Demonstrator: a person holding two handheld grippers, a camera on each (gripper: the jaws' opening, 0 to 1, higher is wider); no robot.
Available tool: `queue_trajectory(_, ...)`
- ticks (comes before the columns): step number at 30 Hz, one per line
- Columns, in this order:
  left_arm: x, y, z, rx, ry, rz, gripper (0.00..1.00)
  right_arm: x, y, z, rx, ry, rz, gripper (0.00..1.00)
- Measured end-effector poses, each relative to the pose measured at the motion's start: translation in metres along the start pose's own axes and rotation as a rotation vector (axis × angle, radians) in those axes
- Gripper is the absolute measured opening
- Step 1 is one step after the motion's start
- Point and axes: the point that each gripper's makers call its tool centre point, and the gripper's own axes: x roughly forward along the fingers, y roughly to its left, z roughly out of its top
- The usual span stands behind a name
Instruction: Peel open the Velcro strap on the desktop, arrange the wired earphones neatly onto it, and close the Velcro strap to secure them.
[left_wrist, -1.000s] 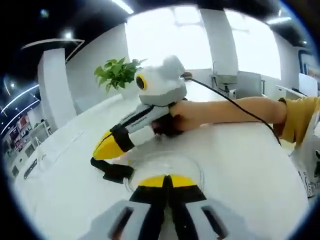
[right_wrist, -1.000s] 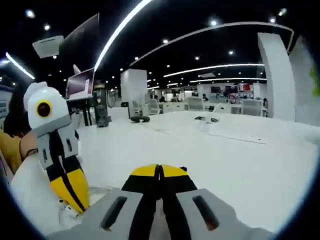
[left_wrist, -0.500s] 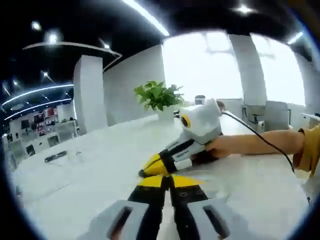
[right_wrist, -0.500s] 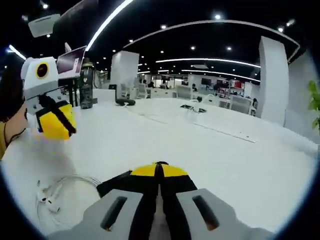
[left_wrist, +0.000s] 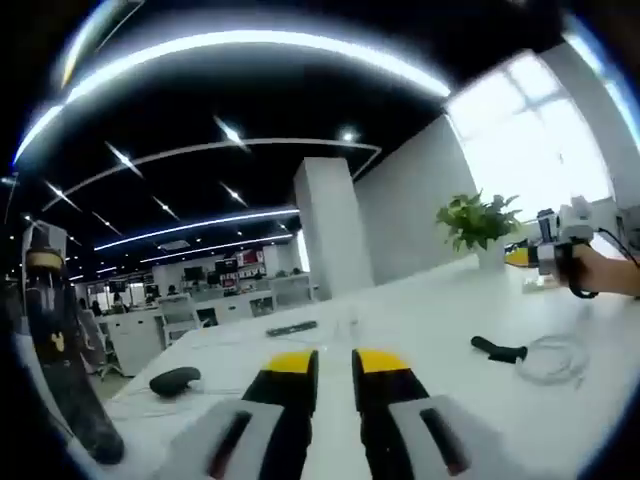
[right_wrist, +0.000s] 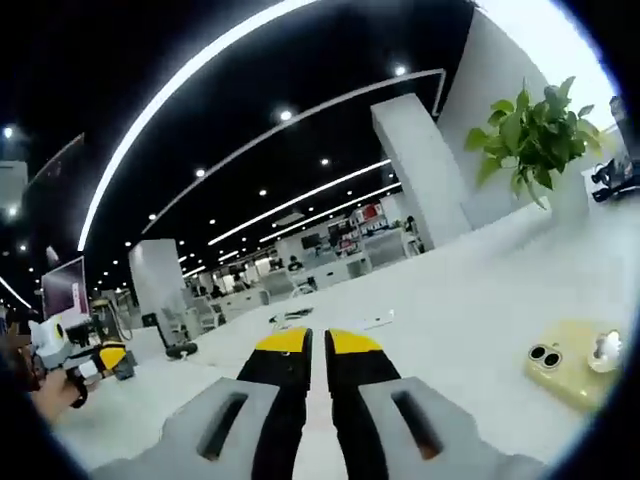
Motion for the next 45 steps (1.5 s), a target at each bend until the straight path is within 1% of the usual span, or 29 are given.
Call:
queue_trajectory(3,0.003,0.004,-0.004,-0.021,0.011,0.011,0.2,0.001,-0.008,-0.003,-0.062,0.023,-0.043,0.11)
queue_trajectory(5,0.004,0.009,-0.009,0.018,0.035,0.038,0.21,0.003,-0.008,-0.006,-0.066,0.03,-0.042,0.14)
queue_trajectory(7,0.007,0.011,-0.012,0.032,0.042,0.047,0.22,0.005,-0.009,-0.009,-0.054,0.04,-0.041,0.18)
queue_trajectory(8,0.007,0.013,-0.013,0.029,0.046,0.048,0.23,0.006,-0.008,-0.011,-0.057,0.048,-0.039,0.19)
queue_trajectory(11,0.008,0.013,-0.016,0.003,0.057,0.04,0.23,0.006,-0.008,-0.015,-0.109,0.073,-0.044,0.19)
queue_trajectory(12,0.007,0.013,-0.016,-0.006,0.059,0.039,0.24,0.007,-0.007,-0.017,-0.133,0.081,-0.044,0.2)
queue_trajectory(14,0.007,0.012,-0.016,-0.018,0.059,0.036,0.28,0.009,-0.007,-0.017,-0.148,0.088,-0.043,0.23)
queue_trajectory(20,0.007,0.012,-0.015,0.0,0.058,0.036,0.28,0.009,-0.001,-0.019,-0.156,0.093,-0.02,0.25)
queue_trajectory(26,0.007,0.01,-0.016,-0.007,0.065,0.03,0.34,0.008,0.0,-0.019,-0.146,0.09,-0.018,0.3)
queue_trajectory(30,0.007,0.009,-0.016,-0.015,0.063,0.023,0.44,0.009,-0.002,-0.019,-0.139,0.091,-0.025,0.37)
queue_trajectory(34,0.008,0.008,-0.017,-0.012,0.064,0.019,0.58,0.009,0.001,-0.018,-0.142,0.087,-0.018,0.44)
queue_trajectory(38,0.01,0.007,-0.019,0.006,0.072,0.018,0.66,0.009,0.006,-0.02,-0.154,0.091,-0.011,0.52)
queue_trajectory(40,0.01,0.008,-0.019,0.016,0.074,0.026,0.73,0.009,0.006,-0.019,-0.17,0.088,-0.015,0.57)
queue_trajectory(41,0.01,0.009,-0.019,0.018,0.074,0.029,0.75,0.009,0.006,-0.019,-0.176,0.088,-0.016,0.58)
queue_trajectory(45,0.01,0.009,-0.02,-0.002,0.078,0.029,0.75,0.009,0.005,-0.019,-0.167,0.087,-0.021,0.59)
